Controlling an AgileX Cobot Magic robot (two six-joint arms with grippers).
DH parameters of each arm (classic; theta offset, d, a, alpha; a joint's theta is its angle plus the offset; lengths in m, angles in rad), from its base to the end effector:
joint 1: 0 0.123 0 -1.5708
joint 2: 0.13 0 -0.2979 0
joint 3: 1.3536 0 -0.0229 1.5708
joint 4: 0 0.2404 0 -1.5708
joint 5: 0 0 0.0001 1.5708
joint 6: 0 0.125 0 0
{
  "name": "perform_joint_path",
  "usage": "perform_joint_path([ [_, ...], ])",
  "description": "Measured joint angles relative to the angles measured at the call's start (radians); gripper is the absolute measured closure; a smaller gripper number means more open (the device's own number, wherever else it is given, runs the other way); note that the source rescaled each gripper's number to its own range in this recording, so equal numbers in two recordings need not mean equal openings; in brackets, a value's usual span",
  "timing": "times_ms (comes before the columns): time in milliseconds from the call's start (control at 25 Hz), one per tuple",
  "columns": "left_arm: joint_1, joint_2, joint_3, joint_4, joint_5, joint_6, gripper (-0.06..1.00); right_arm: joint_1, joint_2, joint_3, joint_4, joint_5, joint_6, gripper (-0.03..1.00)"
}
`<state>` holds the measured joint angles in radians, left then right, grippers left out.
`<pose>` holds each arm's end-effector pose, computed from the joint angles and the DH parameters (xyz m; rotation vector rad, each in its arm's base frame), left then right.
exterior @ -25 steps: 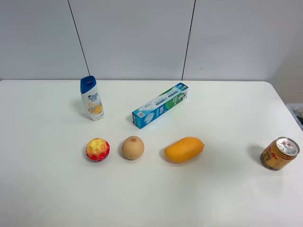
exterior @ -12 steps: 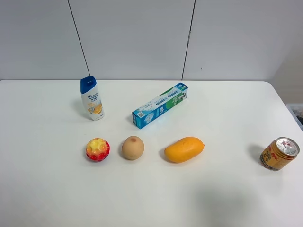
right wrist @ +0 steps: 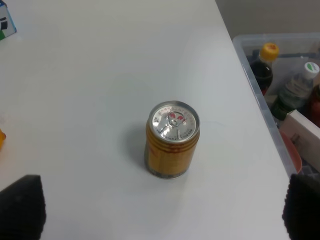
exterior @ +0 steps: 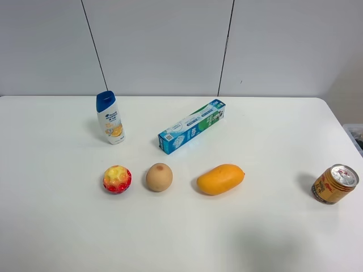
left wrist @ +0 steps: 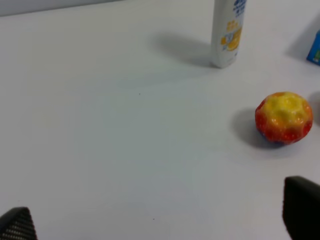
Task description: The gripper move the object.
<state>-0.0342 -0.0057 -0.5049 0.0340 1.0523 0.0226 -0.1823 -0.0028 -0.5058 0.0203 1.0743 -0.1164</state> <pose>0.0026 0.0036 0.2592 0.0559 2.0242 0.0332 0.0019 0.0019 0.2570 0.0664 2.0519 -0.1616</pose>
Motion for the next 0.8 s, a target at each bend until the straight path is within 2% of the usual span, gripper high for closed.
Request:
perform_joint_path([
  [800, 0.0, 0.0, 0.0, 0.0, 0.0, 0.0, -0.06, 0.0, 0.0, 0.0, 0.0, 0.0, 0.001, 0.05],
])
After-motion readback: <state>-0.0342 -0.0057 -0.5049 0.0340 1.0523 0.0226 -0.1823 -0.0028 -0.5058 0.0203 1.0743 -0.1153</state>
